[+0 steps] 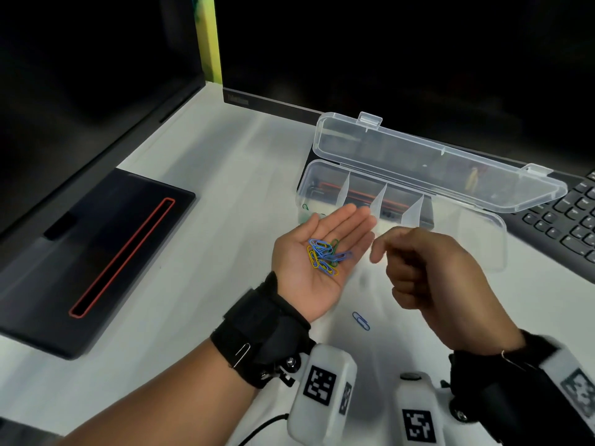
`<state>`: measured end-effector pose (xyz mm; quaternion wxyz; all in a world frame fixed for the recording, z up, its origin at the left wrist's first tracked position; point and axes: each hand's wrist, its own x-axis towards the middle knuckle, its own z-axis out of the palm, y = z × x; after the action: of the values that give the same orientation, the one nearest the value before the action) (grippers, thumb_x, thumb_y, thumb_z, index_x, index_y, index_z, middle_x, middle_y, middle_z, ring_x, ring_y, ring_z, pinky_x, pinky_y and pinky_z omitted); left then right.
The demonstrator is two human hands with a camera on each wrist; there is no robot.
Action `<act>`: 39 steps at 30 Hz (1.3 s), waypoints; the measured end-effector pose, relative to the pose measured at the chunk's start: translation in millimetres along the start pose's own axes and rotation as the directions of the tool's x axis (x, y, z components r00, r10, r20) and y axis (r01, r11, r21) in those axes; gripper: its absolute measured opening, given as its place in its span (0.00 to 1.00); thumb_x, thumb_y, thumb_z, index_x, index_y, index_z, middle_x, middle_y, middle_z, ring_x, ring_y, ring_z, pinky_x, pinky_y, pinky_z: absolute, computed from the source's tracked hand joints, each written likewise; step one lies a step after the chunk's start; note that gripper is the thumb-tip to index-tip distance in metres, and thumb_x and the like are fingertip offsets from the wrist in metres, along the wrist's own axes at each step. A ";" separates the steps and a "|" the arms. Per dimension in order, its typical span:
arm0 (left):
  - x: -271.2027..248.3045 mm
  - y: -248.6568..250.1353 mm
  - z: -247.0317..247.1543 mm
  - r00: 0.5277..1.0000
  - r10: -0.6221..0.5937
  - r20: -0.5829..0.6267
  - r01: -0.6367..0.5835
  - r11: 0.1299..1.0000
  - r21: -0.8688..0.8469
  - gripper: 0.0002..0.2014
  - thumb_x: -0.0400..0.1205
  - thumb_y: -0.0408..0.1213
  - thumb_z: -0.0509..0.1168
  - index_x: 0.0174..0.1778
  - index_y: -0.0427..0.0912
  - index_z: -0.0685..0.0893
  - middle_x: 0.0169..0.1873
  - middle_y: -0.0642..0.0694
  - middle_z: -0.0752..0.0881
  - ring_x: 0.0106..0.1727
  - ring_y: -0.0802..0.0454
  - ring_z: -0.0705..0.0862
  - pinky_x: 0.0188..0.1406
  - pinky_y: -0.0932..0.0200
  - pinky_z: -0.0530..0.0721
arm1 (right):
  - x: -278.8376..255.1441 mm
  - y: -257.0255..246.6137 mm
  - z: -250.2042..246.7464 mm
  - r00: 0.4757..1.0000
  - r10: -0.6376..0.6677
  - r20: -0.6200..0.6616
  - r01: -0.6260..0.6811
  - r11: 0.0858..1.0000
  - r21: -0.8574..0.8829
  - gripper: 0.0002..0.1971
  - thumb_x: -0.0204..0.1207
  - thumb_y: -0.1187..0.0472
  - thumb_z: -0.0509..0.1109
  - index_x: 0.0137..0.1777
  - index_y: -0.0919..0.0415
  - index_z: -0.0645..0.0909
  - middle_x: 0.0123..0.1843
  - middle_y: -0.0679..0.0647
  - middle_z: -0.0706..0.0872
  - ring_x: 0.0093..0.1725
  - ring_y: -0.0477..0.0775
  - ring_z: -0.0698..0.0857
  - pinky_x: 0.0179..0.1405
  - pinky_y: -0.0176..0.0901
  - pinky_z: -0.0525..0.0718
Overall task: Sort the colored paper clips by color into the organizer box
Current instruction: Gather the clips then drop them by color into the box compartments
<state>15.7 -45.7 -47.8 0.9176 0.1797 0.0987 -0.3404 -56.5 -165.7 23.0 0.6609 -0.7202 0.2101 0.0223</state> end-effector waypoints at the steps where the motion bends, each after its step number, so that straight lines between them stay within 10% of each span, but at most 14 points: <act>1: 0.5 1.6 0.0 1.000 0.010 0.003 -0.010 1.000 -0.001 0.22 0.88 0.40 0.49 0.57 0.27 0.84 0.54 0.31 0.88 0.52 0.38 0.90 0.54 0.47 0.87 | -0.8 0.1 0.7 0.999 -0.046 -0.009 0.044 0.986 -0.163 0.12 0.74 0.61 0.67 0.31 0.63 0.83 0.22 0.49 0.61 0.22 0.50 0.56 0.21 0.38 0.56; 4: 0.1 1.8 -0.2 0.999 0.029 0.015 -0.028 0.999 -0.026 0.24 0.87 0.40 0.49 0.54 0.27 0.87 0.55 0.31 0.88 0.53 0.37 0.89 0.58 0.45 0.85 | -1.7 0.1 10.1 0.985 -0.169 0.042 0.167 0.854 -0.493 0.06 0.72 0.57 0.75 0.35 0.51 0.90 0.18 0.46 0.62 0.19 0.46 0.60 0.18 0.28 0.60; 12: -2.5 -2.6 1.8 1.000 0.026 -0.004 -0.026 1.000 -0.014 0.21 0.87 0.42 0.50 0.57 0.29 0.83 0.54 0.33 0.89 0.53 0.39 0.90 0.58 0.47 0.86 | -1.1 9.5 23.4 0.943 -0.317 0.097 0.285 0.628 -0.724 0.03 0.67 0.56 0.80 0.38 0.46 0.89 0.17 0.28 0.73 0.25 0.33 0.75 0.28 0.26 0.70; 23: -3.4 -5.9 0.6 1.000 0.003 -0.018 -0.003 1.000 0.011 0.22 0.88 0.42 0.49 0.58 0.29 0.83 0.54 0.33 0.89 0.54 0.40 0.89 0.59 0.48 0.86 | 0.9 19.5 19.6 0.953 -0.280 0.116 0.265 0.583 -0.768 0.06 0.69 0.48 0.77 0.35 0.42 0.82 0.21 0.31 0.77 0.28 0.39 0.76 0.26 0.34 0.67; 39: -3.0 -3.6 2.4 1.000 -0.009 -0.009 0.009 1.000 0.009 0.22 0.88 0.41 0.48 0.57 0.29 0.83 0.52 0.33 0.89 0.50 0.40 0.90 0.44 0.55 0.90 | -1.6 14.3 15.8 0.983 -0.164 0.078 0.181 0.922 -0.342 0.09 0.79 0.59 0.71 0.40 0.64 0.83 0.20 0.46 0.67 0.18 0.42 0.59 0.17 0.29 0.60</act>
<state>11.2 -47.4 -45.6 0.9148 0.1851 0.1021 -0.3442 -58.8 -150.6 8.0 0.5275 -0.8404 0.1229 0.0179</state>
